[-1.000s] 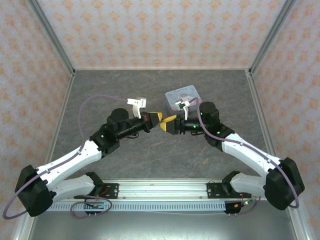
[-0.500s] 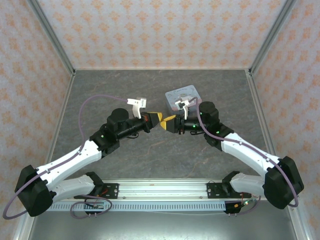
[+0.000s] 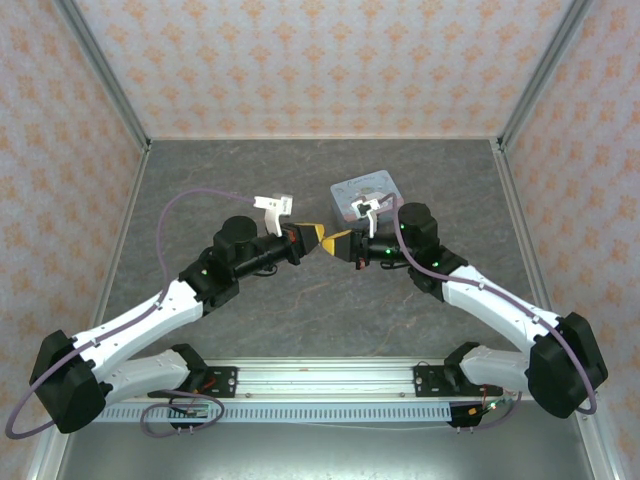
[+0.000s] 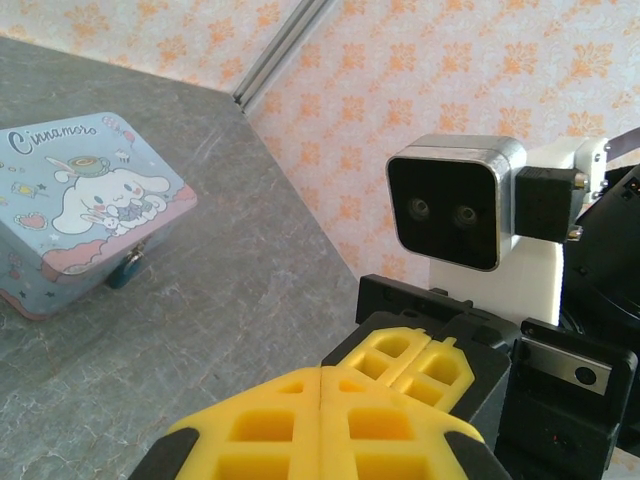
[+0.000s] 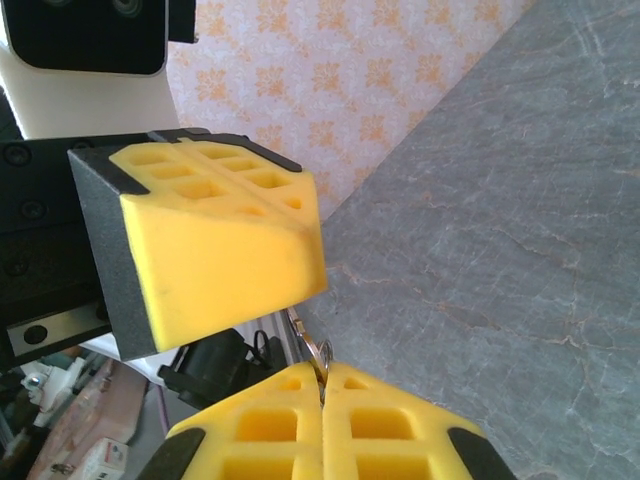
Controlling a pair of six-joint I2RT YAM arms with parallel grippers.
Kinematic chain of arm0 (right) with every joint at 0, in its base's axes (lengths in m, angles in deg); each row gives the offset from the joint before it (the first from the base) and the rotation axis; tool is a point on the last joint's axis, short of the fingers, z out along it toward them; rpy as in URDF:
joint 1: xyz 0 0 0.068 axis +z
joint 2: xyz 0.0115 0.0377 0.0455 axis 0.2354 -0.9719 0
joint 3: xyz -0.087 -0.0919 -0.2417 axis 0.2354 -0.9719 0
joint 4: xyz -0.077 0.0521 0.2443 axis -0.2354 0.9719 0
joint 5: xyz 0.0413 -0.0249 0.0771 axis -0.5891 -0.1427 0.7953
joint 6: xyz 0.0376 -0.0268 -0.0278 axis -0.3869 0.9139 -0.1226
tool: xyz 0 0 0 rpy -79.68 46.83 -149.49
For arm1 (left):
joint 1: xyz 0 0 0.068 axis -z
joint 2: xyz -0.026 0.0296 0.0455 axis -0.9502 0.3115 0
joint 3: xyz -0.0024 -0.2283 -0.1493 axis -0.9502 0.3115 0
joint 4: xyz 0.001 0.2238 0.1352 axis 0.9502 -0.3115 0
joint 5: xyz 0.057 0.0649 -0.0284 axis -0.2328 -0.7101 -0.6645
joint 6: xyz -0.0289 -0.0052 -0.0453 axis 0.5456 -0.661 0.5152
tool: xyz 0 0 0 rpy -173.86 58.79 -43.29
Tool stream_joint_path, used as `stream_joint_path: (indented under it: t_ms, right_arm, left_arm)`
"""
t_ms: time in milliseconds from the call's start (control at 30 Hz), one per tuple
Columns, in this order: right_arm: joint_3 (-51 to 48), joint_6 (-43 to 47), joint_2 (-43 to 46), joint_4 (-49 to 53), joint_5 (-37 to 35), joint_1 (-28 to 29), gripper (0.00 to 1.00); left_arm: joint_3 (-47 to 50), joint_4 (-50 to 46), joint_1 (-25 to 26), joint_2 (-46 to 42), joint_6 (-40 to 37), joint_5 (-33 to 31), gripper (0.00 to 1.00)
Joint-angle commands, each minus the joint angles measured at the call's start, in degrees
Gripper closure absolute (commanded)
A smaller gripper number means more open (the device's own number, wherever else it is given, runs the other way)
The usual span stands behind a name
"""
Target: Unlock the padlock with the key
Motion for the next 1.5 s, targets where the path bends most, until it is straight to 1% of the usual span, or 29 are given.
stream_joint_path:
  t_ms: [0,300,333,367,400,500,633,700,833,967,1100,1133,1267,1467]
  right_arm:
    - [1.7,0.5,0.6,-2.6,0.1,0.3,1.00]
    - [1.4,1.1,1.8,-1.8,-0.7,0.3,1.00]
    - [1.4,1.5,2.0,-1.1,-1.2,0.3,1.00]
    - [1.6,2.2,2.2,0.4,-1.9,0.3,1.00]
    - [1.9,3.2,2.4,2.3,-2.8,0.2,1.00]
    - [2.0,5.5,3.3,8.0,-5.6,-0.2,1.00]
    - [0.8,6.7,5.3,14.8,-11.8,-2.4,1.00]
    - [-0.2,6.9,6.7,17.0,-14.4,-3.7,1.00]
    - [-1.3,8.8,10.4,24.5,-20.9,-5.3,1.00]
    - [-1.5,11.0,14.2,30.4,-26.0,-5.6,1.00]
    - [-2.0,11.5,17.8,33.4,-28.7,-5.7,1.00]
    - [-2.1,11.5,18.9,34.2,-29.2,-5.7,1.00]
    - [-2.6,11.7,22.8,36.9,-31.8,-5.7,1.00]
    - [-3.5,12.3,27.0,40.5,-34.8,-5.7,1.00]
  left_arm:
    - [-1.8,0.0,0.1,-0.3,-1.2,-0.1,1.00]
    - [-2.0,-0.7,0.2,-0.2,-1.2,-0.7,1.00]
    - [-2.1,-1.0,0.2,-0.2,-1.2,-1.0,0.96]
    - [-2.3,-1.6,0.1,-0.4,-1.3,-1.4,0.84]
    - [-2.6,-2.5,0.2,-0.6,-1.4,-2.2,0.73]
    - [-4.0,-5.2,0.2,-1.7,-2.6,-4.2,0.56]
    - [-6.7,-10.5,0.1,-2.4,-3.8,-8.5,0.41]
    - [-7.9,-12.4,-0.2,-1.6,-3.8,-10.0,0.35]
    - [-9.9,-15.9,-1.8,2.6,-0.7,-13.1,0.25]
    - [-12.0,-16.0,-4.9,10.1,3.6,-12.5,0.22]
    - [-16.8,-16.2,-6.6,19.7,4.7,-11.3,0.20]
    - [-18.4,-16.2,-6.9,22.4,4.7,-10.2,0.20]
    - [-25.7,-17.3,-7.2,32.9,5.7,-6.9,0.20]
    - [-35.2,-20.9,-7.2,46.0,8.6,-5.3,0.19]
